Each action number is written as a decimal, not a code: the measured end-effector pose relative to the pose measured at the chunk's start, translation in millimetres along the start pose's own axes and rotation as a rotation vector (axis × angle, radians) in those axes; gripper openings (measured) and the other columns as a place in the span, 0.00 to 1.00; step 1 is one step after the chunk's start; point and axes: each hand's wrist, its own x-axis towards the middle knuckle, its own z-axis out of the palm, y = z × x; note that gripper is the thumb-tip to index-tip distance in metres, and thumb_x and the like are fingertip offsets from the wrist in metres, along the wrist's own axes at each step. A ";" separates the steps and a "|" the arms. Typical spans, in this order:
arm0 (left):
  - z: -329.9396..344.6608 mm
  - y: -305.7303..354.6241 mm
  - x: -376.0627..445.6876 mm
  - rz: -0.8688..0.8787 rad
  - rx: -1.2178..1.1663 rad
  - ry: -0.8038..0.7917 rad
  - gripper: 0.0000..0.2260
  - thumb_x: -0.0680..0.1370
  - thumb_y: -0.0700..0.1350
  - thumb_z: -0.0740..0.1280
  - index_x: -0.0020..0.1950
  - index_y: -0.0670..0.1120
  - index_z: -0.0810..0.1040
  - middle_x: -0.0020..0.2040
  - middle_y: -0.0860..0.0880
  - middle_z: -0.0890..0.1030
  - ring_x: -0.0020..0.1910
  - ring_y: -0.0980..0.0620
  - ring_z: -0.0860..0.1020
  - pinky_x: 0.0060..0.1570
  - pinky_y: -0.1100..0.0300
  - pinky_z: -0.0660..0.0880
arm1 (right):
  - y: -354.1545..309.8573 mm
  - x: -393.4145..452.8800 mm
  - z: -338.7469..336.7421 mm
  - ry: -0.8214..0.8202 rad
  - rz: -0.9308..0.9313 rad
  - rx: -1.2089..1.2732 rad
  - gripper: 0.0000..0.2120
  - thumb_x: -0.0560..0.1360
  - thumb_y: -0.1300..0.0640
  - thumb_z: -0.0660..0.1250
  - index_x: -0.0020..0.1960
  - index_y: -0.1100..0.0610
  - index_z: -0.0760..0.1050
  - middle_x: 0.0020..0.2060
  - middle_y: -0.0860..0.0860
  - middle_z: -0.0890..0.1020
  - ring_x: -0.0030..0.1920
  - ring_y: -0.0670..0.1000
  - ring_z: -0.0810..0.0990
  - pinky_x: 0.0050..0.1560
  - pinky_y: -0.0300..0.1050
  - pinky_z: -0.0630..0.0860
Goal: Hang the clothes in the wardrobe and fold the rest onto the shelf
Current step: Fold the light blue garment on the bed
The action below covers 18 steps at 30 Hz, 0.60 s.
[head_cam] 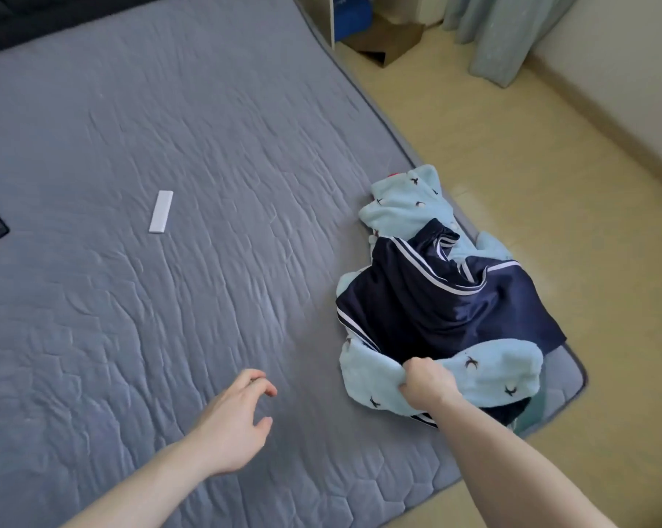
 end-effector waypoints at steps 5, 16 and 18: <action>-20.5 -13.5 -34.3 0.006 -0.048 0.015 0.15 0.82 0.51 0.64 0.69 0.56 0.71 0.73 0.61 0.62 0.67 0.56 0.74 0.64 0.62 0.67 | -68.8 -80.5 -9.2 0.062 -0.250 0.425 0.18 0.73 0.54 0.65 0.34 0.52 0.57 0.28 0.47 0.65 0.35 0.50 0.67 0.37 0.47 0.60; -78.0 -82.3 -151.7 0.099 -0.039 0.044 0.24 0.79 0.49 0.68 0.73 0.55 0.66 0.72 0.56 0.64 0.68 0.48 0.73 0.66 0.52 0.71 | -164.4 -295.5 -113.9 0.186 -0.331 0.989 0.13 0.63 0.57 0.62 0.37 0.66 0.63 0.32 0.51 0.64 0.36 0.50 0.63 0.39 0.50 0.58; -81.1 -95.4 -171.0 0.126 -0.056 0.048 0.26 0.78 0.49 0.69 0.74 0.54 0.65 0.73 0.56 0.63 0.68 0.48 0.73 0.65 0.51 0.72 | -190.3 -332.2 -126.5 0.211 -0.356 1.001 0.11 0.62 0.59 0.62 0.36 0.66 0.62 0.31 0.50 0.64 0.35 0.48 0.63 0.38 0.48 0.58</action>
